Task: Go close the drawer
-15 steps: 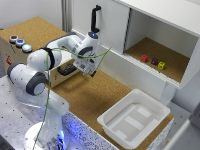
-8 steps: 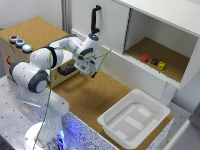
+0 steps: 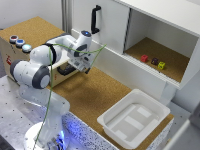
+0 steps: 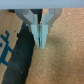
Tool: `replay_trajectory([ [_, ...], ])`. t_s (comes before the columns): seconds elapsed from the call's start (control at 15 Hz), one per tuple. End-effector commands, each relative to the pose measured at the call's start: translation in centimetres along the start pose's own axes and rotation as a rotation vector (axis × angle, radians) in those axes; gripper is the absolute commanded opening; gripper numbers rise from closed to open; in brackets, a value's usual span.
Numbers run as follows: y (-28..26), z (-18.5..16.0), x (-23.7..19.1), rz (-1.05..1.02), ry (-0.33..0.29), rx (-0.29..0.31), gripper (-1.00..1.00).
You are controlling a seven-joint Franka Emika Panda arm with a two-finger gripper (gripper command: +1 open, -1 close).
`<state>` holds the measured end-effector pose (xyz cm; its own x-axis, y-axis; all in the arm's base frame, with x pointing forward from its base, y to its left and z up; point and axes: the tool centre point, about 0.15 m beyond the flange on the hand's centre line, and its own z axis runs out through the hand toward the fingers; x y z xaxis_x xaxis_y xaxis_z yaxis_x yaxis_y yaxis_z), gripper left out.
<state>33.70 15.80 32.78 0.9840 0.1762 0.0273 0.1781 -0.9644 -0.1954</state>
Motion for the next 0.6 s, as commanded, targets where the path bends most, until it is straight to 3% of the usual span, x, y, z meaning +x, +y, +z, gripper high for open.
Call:
replay_trajectory([
  [0.0,-5.8,1.1,1.5,0.029,0.02,-0.019,-1.0],
  [0.33,-11.1,1.6,2.8,-0.045,0.02,-0.007,-1.0],
  [0.4,-11.7,1.6,2.9,-0.032,0.041,0.03,-1.0],
  [0.53,-13.7,1.8,3.4,-0.063,0.044,0.043,-1.0],
])
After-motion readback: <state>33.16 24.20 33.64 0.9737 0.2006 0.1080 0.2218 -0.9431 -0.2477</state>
